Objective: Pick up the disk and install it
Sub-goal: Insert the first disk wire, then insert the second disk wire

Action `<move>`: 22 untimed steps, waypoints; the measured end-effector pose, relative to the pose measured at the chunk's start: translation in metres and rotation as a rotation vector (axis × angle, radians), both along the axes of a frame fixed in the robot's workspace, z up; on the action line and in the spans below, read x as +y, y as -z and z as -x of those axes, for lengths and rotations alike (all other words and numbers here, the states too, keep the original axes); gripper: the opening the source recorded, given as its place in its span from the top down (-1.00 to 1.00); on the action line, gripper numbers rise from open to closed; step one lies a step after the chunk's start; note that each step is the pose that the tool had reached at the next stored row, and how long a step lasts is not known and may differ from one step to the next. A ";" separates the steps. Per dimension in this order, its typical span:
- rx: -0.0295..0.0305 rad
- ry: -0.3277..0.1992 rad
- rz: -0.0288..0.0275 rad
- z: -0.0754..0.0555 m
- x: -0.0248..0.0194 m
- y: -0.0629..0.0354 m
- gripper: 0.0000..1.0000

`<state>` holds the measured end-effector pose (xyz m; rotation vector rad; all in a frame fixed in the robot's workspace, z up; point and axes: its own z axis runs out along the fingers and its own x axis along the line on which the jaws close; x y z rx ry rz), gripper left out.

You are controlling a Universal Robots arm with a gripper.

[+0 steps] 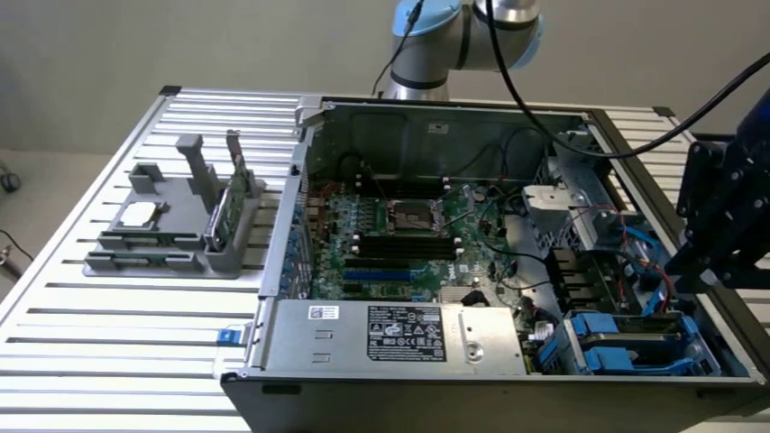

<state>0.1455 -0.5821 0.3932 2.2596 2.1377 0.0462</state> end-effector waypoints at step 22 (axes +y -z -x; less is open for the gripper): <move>-0.0003 0.000 -0.0043 0.027 0.0006 -0.0004 0.51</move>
